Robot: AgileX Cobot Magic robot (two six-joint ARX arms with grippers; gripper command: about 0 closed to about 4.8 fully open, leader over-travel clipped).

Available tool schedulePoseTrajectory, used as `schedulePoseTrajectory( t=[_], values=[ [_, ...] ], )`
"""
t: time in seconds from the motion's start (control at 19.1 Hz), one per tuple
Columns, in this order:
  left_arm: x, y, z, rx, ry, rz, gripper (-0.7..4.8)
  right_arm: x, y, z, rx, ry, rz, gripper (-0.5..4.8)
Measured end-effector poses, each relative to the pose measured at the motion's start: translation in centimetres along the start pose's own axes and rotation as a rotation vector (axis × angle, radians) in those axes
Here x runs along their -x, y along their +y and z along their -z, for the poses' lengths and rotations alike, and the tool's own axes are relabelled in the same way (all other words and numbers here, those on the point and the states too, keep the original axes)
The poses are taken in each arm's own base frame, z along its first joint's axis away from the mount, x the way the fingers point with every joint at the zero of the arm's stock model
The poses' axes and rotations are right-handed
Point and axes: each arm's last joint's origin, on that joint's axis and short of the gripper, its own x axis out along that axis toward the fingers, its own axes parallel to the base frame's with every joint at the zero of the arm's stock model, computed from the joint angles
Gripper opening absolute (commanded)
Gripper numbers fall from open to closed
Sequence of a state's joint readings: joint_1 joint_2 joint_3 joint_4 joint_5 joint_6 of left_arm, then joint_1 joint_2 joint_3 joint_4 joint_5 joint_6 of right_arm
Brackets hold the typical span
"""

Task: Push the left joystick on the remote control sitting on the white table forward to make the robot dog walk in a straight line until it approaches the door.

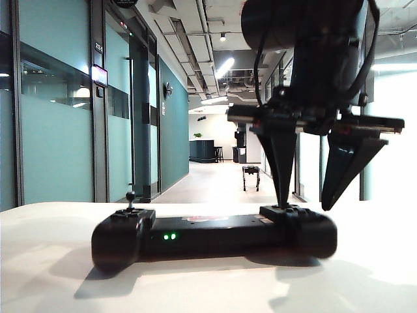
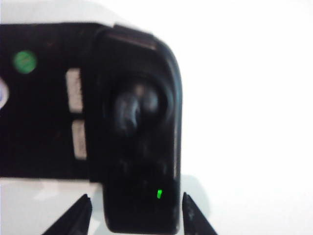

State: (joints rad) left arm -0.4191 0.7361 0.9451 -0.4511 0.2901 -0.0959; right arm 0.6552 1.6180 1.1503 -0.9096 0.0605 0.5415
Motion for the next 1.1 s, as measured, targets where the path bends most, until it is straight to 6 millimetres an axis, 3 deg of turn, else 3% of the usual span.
schedulePoseTrajectory(
  t=[0.21, 0.26, 0.42, 0.68, 0.84, 1.1],
  values=[
    [1.1, -0.3, -0.1, 0.005, -0.03, -0.01, -0.05, 0.3, -0.1, 0.1, 0.019, -0.008, 0.014, 2.53],
    [1.4, -0.4, 0.0, 0.005, -0.032, -0.02, -0.05, 0.6, -0.2, 0.1, 0.019, -0.007, 0.015, 2.2],
    [2.5, -0.5, 0.0, -0.002, -0.057, -0.067, -0.05, 3.5, -0.5, 0.3, 0.015, -0.066, -0.02, -0.11],
    [3.2, -0.4, 2.3, 0.0, -0.058, -0.13, -0.05, 9.3, -2.3, 2.2, 0.084, -0.253, -0.026, -0.07],
    [3.2, -0.1, 5.3, -0.01, -0.039, -0.133, -0.05, 11.6, -3.2, 3.0, 0.126, -0.408, -0.022, -0.07],
    [3.5, 0.2, 8.8, -0.045, -0.067, -0.132, -0.05, 10.7, -3.8, 4.7, 0.213, -0.615, -0.102, -0.06]
  ],
)
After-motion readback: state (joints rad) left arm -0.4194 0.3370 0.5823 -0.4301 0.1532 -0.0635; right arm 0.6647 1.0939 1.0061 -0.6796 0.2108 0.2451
